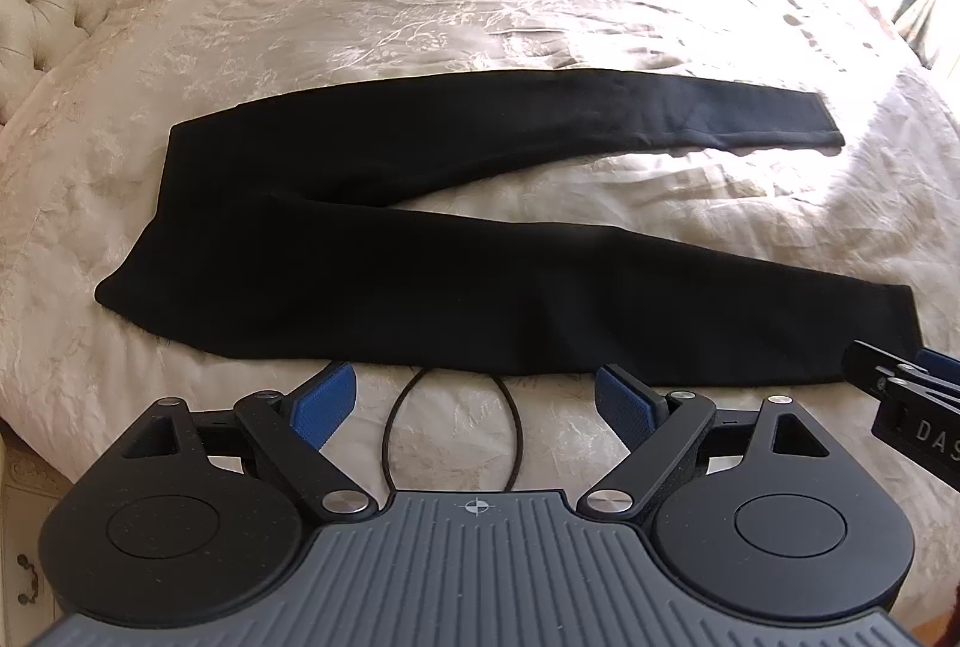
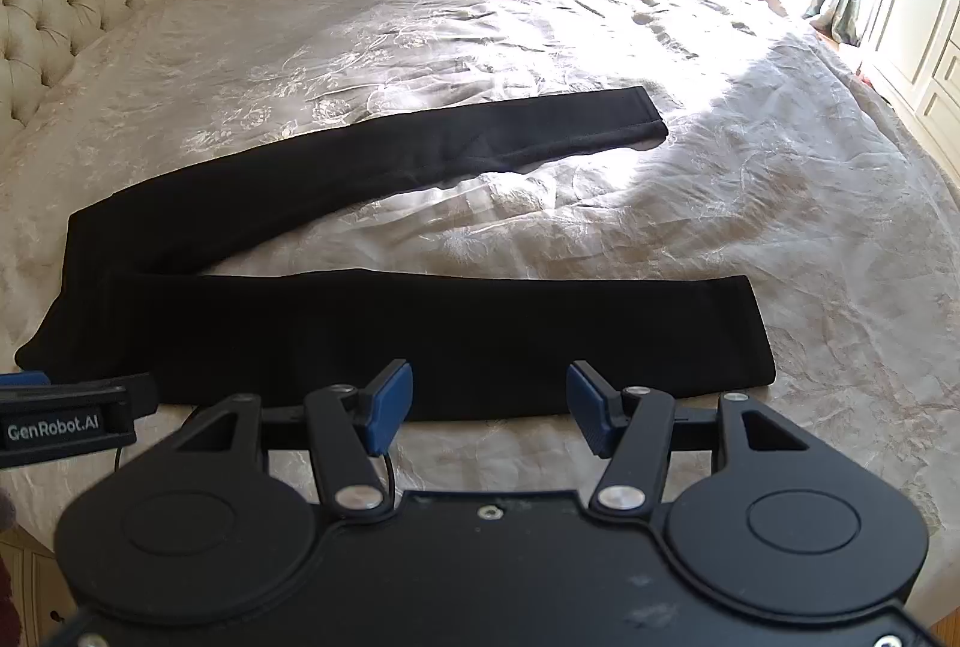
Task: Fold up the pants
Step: 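Move both tools toward the black pants lying on the bed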
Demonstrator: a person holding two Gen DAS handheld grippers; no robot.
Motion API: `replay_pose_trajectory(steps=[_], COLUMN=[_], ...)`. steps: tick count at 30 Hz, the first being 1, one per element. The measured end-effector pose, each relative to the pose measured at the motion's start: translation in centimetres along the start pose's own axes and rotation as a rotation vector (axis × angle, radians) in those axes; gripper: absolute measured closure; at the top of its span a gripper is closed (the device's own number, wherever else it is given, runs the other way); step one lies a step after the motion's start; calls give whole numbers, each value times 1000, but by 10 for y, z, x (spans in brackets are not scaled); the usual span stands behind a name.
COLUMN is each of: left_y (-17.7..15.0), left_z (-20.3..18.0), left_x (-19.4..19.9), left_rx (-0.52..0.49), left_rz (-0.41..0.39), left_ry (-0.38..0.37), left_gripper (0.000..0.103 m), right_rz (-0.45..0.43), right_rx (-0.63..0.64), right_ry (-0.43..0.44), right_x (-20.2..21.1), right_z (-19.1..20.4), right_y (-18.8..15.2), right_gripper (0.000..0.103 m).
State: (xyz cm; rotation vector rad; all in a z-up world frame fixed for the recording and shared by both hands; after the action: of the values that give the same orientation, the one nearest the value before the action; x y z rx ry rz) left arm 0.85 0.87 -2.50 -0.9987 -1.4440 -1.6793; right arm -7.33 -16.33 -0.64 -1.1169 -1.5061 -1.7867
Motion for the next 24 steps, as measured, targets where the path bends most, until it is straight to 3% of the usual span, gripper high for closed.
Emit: replay_pose_trajectory(steps=[24], left_y=[-4], left_z=[7], left_x=[-7], left_rx=[18], left_rz=[29], left_ry=[-2], left_gripper=[16], right_rz=[15], right_rx=[14], right_ry=[20], right_x=[-2], right_z=[6], right_y=[2], right_gripper=[43])
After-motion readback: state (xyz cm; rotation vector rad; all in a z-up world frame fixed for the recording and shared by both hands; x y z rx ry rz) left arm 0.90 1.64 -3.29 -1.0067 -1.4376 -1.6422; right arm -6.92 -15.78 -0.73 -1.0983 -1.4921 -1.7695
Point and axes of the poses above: each gripper's, at about its wrist camera, not at the fingertips, and x roughly against the way its jaws point, z to its left, y to its top, the point moved 2 cm from there along -x, roughly the way its jaws point, and after that the axes turned 4 degrees about x, right-handed, at the moved point
